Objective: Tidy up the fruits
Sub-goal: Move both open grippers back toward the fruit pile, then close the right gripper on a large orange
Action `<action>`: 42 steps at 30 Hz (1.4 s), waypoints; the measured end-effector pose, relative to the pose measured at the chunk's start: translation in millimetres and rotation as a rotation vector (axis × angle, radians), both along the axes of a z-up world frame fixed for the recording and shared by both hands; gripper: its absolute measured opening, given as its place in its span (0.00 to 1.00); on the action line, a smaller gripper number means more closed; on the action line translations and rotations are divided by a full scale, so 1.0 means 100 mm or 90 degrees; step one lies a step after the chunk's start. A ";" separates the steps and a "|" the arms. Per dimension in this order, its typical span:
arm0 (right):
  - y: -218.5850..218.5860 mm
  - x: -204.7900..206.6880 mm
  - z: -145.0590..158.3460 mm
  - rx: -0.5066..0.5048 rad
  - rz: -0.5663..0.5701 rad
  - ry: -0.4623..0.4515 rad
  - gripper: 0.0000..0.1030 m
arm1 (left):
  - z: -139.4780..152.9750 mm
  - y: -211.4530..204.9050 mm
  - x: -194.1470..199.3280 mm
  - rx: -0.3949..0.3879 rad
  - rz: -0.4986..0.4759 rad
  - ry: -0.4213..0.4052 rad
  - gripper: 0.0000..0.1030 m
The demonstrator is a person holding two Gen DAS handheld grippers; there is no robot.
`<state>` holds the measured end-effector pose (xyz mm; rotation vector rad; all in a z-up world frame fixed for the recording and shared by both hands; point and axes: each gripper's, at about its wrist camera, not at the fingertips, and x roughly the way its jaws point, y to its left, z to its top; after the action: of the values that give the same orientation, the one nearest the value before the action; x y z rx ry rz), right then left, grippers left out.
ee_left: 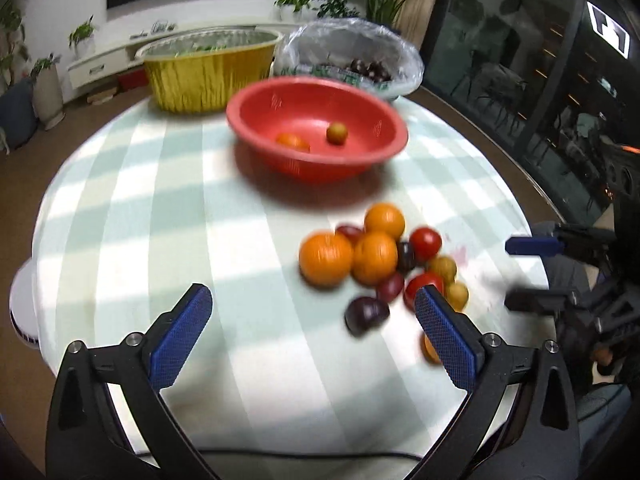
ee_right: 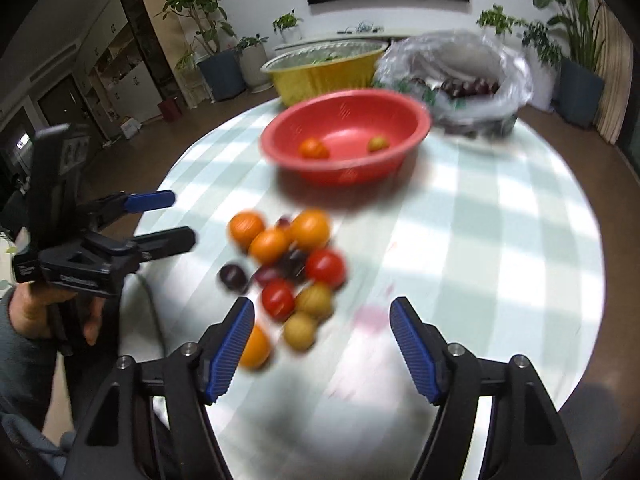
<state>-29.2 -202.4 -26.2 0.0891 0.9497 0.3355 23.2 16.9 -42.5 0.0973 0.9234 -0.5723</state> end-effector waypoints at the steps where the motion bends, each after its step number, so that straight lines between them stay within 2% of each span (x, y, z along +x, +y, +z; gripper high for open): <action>1: 0.04 -0.05 -0.02 0.004 0.005 0.008 0.71 | -0.03 0.01 -0.05 -0.002 0.004 0.010 1.00; 4: 0.19 -0.14 -0.10 0.003 0.023 0.027 0.71 | -0.11 0.00 -0.17 0.019 0.006 0.021 1.00; 10: 0.45 -0.17 -0.20 -0.008 0.050 0.058 0.64 | -0.18 0.01 -0.18 0.040 0.005 0.025 1.00; 15: 0.48 -0.10 -0.25 -0.014 0.036 0.088 0.59 | -0.14 0.04 -0.17 0.044 0.010 0.021 1.00; 27: 0.53 0.08 -0.40 0.018 0.009 0.159 0.51 | -0.13 0.07 -0.16 0.051 0.008 0.020 1.00; 34: 0.54 0.15 -0.41 0.033 -0.002 0.167 0.48 | -0.15 0.04 -0.15 0.058 0.006 0.022 1.00; 38: 0.51 0.17 -0.44 0.039 -0.007 0.171 0.40 | -0.17 0.02 -0.15 0.063 0.003 0.025 1.00; 42: 0.48 0.16 -0.44 0.051 -0.009 0.174 0.40 | -0.20 -0.01 -0.13 0.069 0.000 0.026 1.00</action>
<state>-12.9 -154.1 -70.7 0.2189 1.2057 0.3542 9.9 16.1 -62.2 0.1839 0.9951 -0.5248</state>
